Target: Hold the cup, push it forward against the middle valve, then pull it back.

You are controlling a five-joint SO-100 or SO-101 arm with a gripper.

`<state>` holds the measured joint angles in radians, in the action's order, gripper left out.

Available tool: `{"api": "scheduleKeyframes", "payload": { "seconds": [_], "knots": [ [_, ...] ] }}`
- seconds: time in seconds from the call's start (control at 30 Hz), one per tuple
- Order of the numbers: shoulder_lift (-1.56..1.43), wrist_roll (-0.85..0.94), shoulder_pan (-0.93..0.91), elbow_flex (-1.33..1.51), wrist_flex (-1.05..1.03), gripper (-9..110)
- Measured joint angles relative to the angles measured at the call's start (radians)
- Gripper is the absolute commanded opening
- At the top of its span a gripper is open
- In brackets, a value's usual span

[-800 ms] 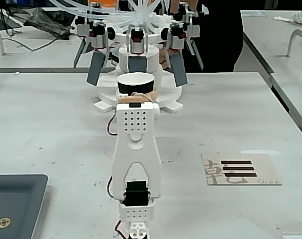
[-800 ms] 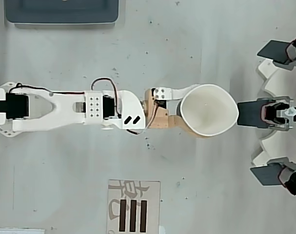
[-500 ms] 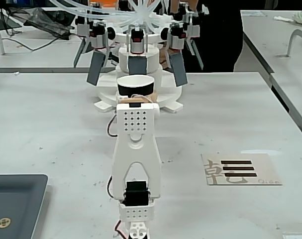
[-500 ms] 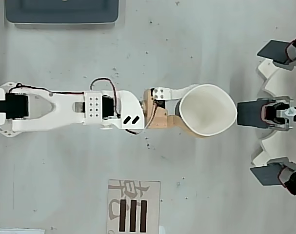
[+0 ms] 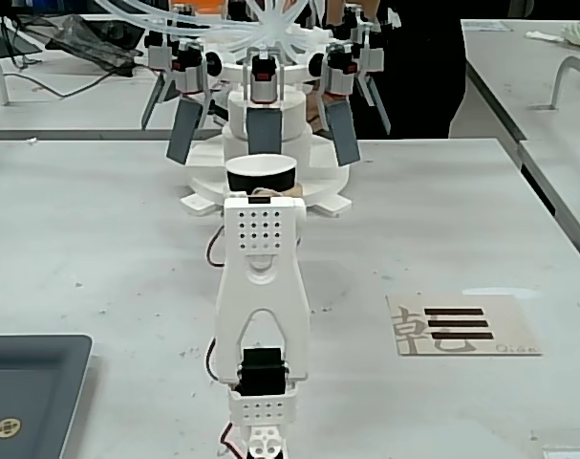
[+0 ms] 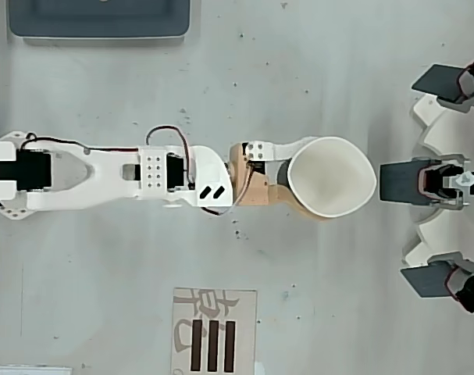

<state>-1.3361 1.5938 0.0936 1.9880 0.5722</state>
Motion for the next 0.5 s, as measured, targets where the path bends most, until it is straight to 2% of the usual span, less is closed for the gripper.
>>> {"api": "scheduleKeyframes", "payload": {
  "seconds": [0.23,0.5],
  "knots": [
    [0.149,0.0,0.0,-0.16,-0.003,4],
    [0.41,-0.008,0.0,-0.537,-0.126,4]
  ]
}}
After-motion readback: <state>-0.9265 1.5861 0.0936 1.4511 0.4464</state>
